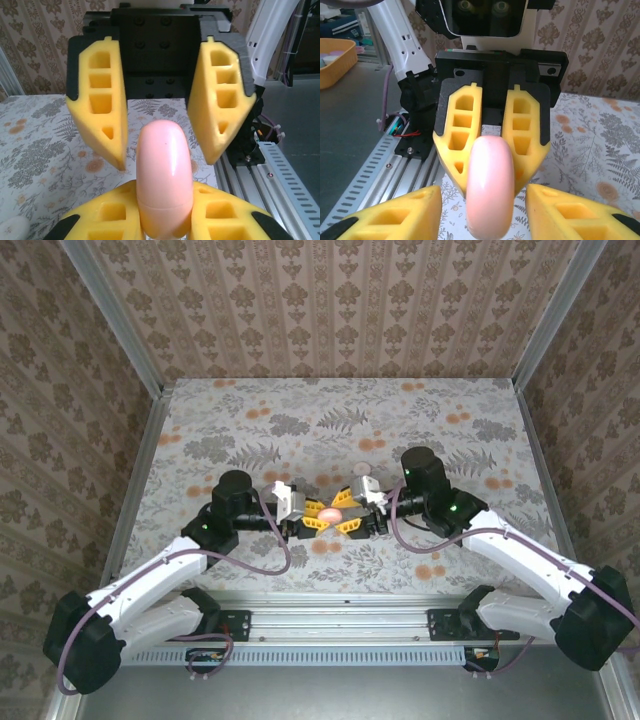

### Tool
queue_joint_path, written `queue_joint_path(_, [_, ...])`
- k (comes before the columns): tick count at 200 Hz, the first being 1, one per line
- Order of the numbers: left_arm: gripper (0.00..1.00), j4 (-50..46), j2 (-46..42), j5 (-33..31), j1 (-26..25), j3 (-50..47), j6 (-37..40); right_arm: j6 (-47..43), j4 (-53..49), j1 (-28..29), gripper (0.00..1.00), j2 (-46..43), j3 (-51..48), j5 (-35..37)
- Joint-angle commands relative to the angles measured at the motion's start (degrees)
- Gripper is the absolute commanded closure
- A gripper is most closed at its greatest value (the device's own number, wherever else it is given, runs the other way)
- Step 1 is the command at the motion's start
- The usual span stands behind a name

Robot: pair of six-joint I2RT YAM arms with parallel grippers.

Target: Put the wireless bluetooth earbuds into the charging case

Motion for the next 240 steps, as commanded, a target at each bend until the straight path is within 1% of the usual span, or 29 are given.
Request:
queue_joint_path(1, [0.85,-1.9,-1.6,-1.0,-0.6,1.4,2.8,-0.2,-1.2,1.2,0.5,-1.3,1.7,3.7])
queue_joint_path(59, [0.85,-2.6,-2.0,-1.3,-0.7,1.3,3.2,0.0,-1.2,2.1,0.48,0.7,3.9,4.2])
queue_joint_path(137, [0.86,-3.1,-2.5,-1.4,-0.8,1.6,3.9,0.6,-1.6,2.2,0.48,2.0,5.0,7.5])
queue_joint_path(149, [0.88,-3.2,-2.4,-1.3,-0.7,1.7,4.0,0.9,-1.2,2.1,0.48,2.0,5.0,8.4])
queue_joint_path(172, [0.89,-4.0,-2.1,-1.2,-0.8,1.9,4.6,3.3,0.5,1.9,0.49,2.1,5.1,10.6])
queue_joint_path(240, [0.9,-4.7,-1.9,-1.6,-0.7,1.7,5.5,9.0,4.9,-1.3,0.5,2.3,5.5,9.0])
